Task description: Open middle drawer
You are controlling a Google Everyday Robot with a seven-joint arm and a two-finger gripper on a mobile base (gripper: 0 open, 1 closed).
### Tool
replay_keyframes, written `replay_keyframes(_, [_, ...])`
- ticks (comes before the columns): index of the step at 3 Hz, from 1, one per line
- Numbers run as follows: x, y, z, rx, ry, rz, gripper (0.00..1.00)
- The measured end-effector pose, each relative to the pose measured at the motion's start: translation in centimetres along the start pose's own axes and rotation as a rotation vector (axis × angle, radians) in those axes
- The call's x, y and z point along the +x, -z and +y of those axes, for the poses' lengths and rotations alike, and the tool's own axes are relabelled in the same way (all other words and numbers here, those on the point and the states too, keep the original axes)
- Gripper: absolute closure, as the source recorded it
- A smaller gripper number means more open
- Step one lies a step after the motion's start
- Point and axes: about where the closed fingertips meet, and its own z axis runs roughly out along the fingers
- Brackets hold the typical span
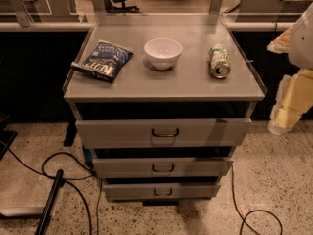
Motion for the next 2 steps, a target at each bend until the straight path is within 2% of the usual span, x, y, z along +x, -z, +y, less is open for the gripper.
replay_keyframes(1, [0.0, 0.0, 0.0, 0.0, 0.0, 0.0, 0.0])
replay_keyframes(2, [0.9, -2.4, 1.8, -0.034, -0.02, -0.01, 0.0])
